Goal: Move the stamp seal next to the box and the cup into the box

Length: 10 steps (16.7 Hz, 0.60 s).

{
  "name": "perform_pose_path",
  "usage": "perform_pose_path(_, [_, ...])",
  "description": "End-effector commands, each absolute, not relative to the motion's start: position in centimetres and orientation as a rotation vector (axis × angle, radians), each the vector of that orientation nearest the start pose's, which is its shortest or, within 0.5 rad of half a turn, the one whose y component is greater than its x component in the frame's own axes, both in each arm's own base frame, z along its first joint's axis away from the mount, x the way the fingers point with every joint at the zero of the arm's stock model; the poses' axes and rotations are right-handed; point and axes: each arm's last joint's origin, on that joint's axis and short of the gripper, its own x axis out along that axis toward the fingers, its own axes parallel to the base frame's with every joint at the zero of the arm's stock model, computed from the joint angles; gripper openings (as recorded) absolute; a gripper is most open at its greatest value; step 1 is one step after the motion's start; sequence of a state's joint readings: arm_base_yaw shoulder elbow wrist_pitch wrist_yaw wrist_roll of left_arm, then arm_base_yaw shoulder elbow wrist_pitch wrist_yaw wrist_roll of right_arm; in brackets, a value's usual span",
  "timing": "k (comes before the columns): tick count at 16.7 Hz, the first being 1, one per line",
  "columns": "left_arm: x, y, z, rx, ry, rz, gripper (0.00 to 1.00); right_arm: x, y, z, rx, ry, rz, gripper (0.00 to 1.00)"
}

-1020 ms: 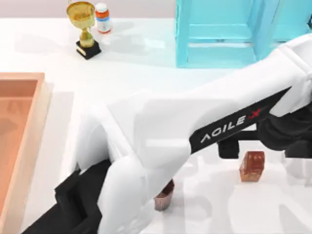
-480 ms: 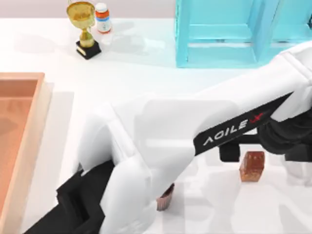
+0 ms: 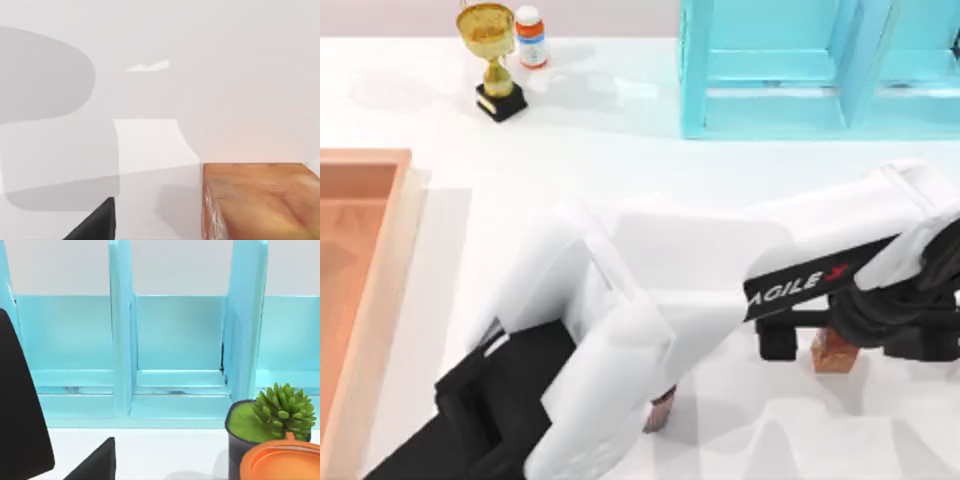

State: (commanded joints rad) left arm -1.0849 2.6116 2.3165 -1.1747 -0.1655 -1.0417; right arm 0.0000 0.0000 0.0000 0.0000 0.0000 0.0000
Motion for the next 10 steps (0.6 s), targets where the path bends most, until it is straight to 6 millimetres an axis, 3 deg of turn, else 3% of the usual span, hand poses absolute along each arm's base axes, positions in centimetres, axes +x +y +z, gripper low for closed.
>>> perform_pose_path(5, [25.17, -44.97, 11.83, 0.014, 1.371, -0.017, 1.00, 10.57, -0.12, 16.00, 0.000, 0.000, 0.000, 1.00])
perform_pose_path(10, [25.17, -44.97, 11.83, 0.014, 1.371, -0.017, 0.62, 10.57, -0.12, 16.00, 0.000, 0.000, 0.000, 1.00])
